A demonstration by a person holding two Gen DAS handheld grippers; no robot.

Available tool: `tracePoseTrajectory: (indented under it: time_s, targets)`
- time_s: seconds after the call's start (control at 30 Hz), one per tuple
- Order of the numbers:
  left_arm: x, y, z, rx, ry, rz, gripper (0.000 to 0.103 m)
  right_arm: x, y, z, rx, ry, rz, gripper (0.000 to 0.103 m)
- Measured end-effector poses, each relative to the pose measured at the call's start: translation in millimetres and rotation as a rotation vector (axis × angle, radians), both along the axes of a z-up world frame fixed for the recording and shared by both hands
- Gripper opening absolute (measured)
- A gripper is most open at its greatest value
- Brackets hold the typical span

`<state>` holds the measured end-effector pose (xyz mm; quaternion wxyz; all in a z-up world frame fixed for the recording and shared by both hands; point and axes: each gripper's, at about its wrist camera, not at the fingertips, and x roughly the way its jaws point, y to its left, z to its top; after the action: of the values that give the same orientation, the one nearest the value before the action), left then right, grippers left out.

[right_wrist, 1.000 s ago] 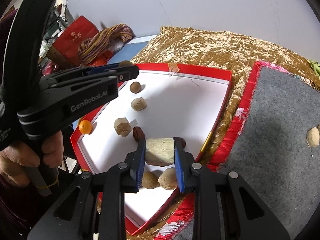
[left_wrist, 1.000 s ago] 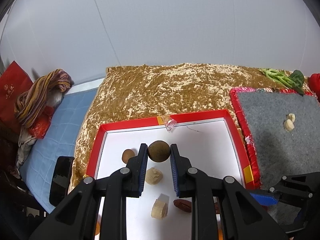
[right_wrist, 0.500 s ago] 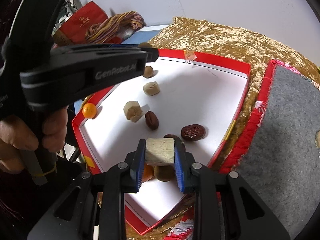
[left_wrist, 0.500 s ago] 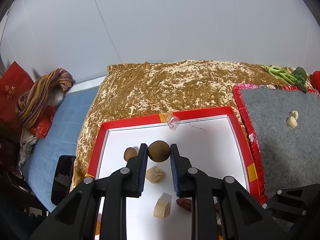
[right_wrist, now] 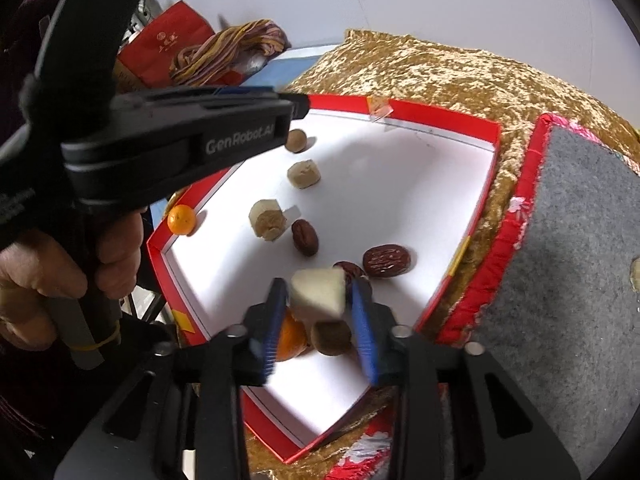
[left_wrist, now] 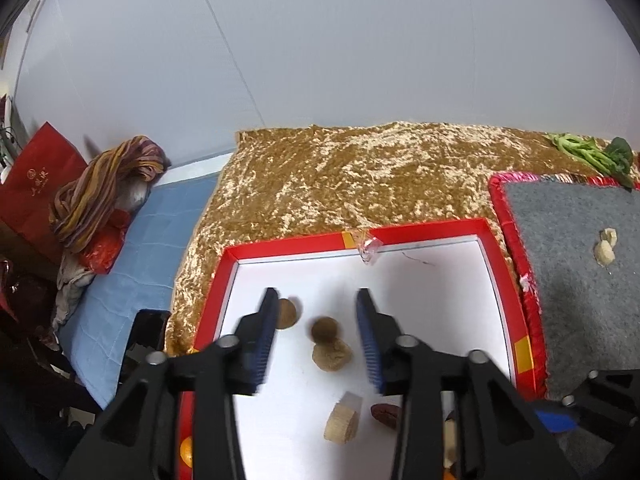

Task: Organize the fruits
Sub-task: 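Open both tools to drop the beige piece and longan into the tray, then move both open tools over the grey mat toward the last beige pieces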

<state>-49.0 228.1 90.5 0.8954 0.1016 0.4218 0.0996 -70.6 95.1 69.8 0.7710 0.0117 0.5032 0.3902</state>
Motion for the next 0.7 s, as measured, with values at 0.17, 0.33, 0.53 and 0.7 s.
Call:
tracePoseTrajectory:
  time_s: [0.17, 0.33, 0.53, 0.7]
  targets:
    - [1.5, -7.8, 2.1, 0.017, -0.015, -0.002, 0.052, 6.8, -15.0, 8.8, 0.033, -0.006, -0.052, 0.045]
    - [5.0, -19.3, 0.4, 0.02, -0.011, -0.014, 0.053, 16.4, -34.2, 12.3, 0.037, -0.009, -0.11, 0.045]
    - [11.3, -45.2, -0.6, 0.022, -0.012, -0.041, 0.053, 30.0, -72.0, 14.0, 0.043, 0.003, -0.201, 0.045]
    - [15.7, -68.6, -2.4, 0.032, -0.01, -0.068, 0.056, 38.9, -108.3, 18.4, 0.072, 0.012, -0.288, 0.045]
